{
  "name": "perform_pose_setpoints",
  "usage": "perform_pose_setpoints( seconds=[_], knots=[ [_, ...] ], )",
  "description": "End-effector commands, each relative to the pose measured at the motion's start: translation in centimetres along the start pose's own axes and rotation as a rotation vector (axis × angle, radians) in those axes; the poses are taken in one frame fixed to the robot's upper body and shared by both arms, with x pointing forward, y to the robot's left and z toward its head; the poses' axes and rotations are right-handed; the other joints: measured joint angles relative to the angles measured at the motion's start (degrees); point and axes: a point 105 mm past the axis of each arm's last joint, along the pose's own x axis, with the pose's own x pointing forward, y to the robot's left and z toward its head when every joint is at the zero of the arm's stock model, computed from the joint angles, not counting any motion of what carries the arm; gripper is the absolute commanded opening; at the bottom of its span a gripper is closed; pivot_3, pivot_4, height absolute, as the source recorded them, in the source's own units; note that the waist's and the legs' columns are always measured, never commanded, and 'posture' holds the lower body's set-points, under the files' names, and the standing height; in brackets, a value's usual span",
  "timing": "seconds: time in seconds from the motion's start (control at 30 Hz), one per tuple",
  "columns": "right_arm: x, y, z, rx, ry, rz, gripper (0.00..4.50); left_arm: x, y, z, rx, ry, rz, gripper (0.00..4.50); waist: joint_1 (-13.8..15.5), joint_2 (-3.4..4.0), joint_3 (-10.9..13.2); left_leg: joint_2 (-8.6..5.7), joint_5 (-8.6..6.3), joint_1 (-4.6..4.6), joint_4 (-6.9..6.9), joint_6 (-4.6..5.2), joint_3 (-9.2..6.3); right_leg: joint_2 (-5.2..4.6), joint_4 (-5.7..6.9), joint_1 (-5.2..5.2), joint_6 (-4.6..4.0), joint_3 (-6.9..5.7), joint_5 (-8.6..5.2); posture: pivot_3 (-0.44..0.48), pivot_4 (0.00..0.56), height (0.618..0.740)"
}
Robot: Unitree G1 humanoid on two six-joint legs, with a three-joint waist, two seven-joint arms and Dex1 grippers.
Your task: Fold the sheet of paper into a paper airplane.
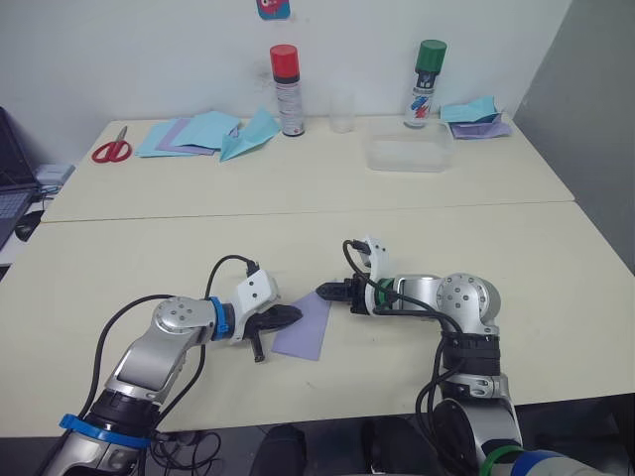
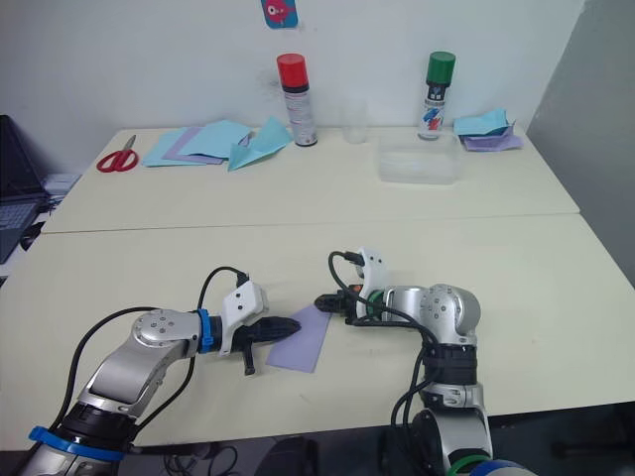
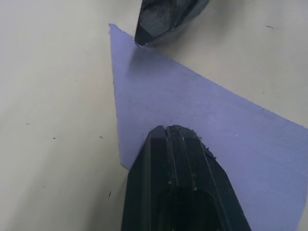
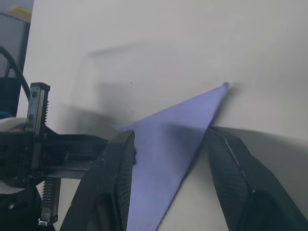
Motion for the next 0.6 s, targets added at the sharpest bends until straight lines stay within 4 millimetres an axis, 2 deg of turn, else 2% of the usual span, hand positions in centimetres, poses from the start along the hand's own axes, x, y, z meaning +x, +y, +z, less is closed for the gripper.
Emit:
perform_pose_setpoints(
  seconds=[0.03,0.23,0.37,0.5,0.6],
  knots=[
    [2.0,4.7,-0.4,-0.026,0.037,0.16,2.36,0.3,-0.4,-2.0,-0.056,0.073,-0.002,0.0,-0.03,0.0,0.0,0.0,0.0,0.01,0.0,0.0,0.0,0.0,0.0,0.0,0.0,0.0,0.0,0.0,0.15,0.74],
    [2.2,4.3,0.1,-0.051,0.015,0.147,2.36,0.2,-0.5,-2.1,-0.058,0.075,-0.001,0.0,-0.17,0.01,0.0,0.01,0.0,0.08,0.0,0.0,-0.01,0.01,0.06,0.01,0.0,0.01,0.0,0.0,0.15,0.74],
    [2.1,3.8,0.1,-0.062,0.013,0.133,1.45,0.3,-0.5,-2.2,-0.058,0.075,-0.001,0.0,-0.26,0.03,0.02,0.02,0.0,0.07,-0.01,0.0,-0.01,0.02,0.06,0.0,0.0,0.01,0.0,0.0,0.15,0.74],
    [2.0,3.5,0.0,-0.075,0.012,0.125,0.04,0.3,-0.5,-2.2,-0.058,0.074,-0.001,0.0,-0.23,0.05,0.03,0.01,0.0,0.0,-0.01,0.0,0.0,0.02,0.02,-0.01,0.0,0.01,0.0,0.0,0.15,0.74],
    [1.9,3.4,0.1,-0.09,0.006,0.129,0.04,-0.1,-0.4,-2.0,-0.077,0.064,0.001,0.0,-0.25,0.05,0.03,0.0,0.0,-0.01,-0.01,0.0,0.03,0.02,0.01,-0.02,0.0,0.04,0.0,0.0,0.15,0.74]
  ],
)
